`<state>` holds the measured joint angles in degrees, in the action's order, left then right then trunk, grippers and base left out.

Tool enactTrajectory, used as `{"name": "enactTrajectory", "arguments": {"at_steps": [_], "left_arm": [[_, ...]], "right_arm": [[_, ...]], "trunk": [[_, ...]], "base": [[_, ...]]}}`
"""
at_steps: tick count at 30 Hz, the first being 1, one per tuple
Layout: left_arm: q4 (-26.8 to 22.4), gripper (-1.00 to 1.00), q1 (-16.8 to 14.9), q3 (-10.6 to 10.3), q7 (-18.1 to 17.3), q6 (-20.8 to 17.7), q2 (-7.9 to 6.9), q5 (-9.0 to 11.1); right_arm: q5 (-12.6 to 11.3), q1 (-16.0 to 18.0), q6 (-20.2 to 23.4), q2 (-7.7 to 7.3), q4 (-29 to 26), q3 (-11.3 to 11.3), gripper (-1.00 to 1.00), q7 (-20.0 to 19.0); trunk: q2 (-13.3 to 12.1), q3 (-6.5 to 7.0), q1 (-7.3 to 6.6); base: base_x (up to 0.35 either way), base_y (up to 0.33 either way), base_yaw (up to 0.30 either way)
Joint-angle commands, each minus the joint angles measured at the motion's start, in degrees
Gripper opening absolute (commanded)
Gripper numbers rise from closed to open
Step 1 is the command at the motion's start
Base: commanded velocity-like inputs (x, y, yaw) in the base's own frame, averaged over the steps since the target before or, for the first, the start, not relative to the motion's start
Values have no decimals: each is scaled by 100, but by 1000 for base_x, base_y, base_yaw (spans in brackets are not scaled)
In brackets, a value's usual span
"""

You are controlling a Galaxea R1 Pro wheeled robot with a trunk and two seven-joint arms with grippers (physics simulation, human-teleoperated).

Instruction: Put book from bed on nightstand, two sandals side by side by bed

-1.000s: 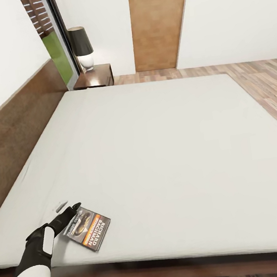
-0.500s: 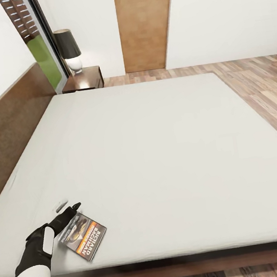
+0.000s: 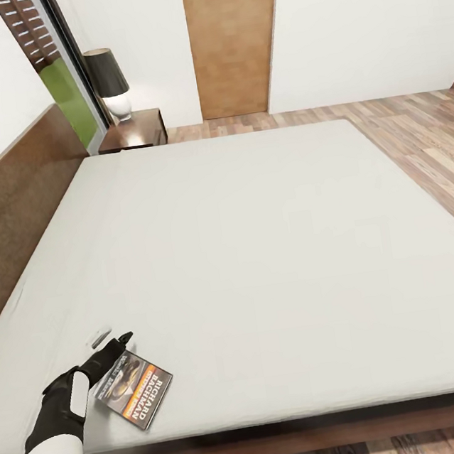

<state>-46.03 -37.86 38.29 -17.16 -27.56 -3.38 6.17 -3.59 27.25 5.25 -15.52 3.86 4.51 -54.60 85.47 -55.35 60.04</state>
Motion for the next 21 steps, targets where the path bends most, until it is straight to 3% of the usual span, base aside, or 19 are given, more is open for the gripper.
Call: {"name": "enactTrajectory", "arguments": {"at_steps": [1, 21], "left_arm": [[49, 100, -2, 12, -6, -83, 4, 95], [50, 100, 0, 21, -6, -83, 48, 96]], "right_arm": [[-28, 6, 55, -3, 18, 41, 100, -21], [-28, 7, 55, -3, 18, 41, 100, -16]], "trunk": [[2, -4, 0], [2, -4, 0]], "base": [[0, 0, 0], [-59, 0, 0]]}}
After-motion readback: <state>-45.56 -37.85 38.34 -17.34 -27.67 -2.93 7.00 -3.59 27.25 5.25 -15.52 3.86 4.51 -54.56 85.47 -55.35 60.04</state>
